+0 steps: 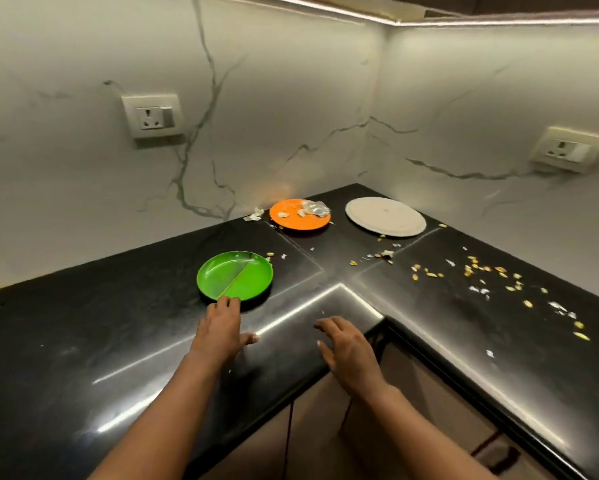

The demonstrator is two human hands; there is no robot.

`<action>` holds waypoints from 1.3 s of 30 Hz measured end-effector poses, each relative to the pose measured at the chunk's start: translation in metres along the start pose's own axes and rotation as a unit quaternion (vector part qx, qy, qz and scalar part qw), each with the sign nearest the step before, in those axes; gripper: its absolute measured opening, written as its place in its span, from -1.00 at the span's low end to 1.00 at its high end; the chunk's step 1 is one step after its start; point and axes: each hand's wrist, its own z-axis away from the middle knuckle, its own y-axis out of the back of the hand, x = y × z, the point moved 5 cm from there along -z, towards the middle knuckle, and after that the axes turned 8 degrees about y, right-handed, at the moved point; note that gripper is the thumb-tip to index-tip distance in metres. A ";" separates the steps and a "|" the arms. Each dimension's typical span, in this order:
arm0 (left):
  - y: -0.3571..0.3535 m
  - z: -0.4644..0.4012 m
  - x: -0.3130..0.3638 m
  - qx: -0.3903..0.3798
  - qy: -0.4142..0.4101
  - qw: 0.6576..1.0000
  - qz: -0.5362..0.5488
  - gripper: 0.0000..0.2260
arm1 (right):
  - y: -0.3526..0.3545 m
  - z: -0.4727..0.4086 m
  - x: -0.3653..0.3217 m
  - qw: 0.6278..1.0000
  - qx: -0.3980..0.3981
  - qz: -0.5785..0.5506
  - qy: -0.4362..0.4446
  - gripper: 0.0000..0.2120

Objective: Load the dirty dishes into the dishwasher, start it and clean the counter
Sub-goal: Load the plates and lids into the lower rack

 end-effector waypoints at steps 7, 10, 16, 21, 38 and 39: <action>-0.049 -0.035 -0.018 -0.108 0.103 0.989 0.013 0.00 | -0.059 -0.092 0.021 0.992 -0.066 -0.006 0.106 -0.66; -0.058 -0.040 -0.022 -0.132 0.116 0.984 0.017 -0.06 | -0.083 -0.123 0.020 0.985 -0.078 0.016 0.155 -0.58; -0.057 -0.043 -0.016 -0.157 0.132 0.979 -0.016 -0.11 | -0.130 -0.159 0.015 0.964 -0.163 0.057 0.202 -0.36; -0.048 -0.049 -0.010 -0.174 0.142 0.974 -0.041 -0.12 | -0.143 -0.170 0.015 0.939 -0.177 0.079 0.284 -0.67; -0.049 -0.046 -0.011 -0.224 0.144 0.961 -0.068 -0.17 | -0.074 -0.224 -0.004 0.966 0.095 -0.225 0.086 -0.72; -0.050 -0.045 -0.012 -0.223 0.140 0.962 -0.066 -0.18 | -0.074 -0.226 -0.002 0.968 0.080 -0.224 0.083 -0.70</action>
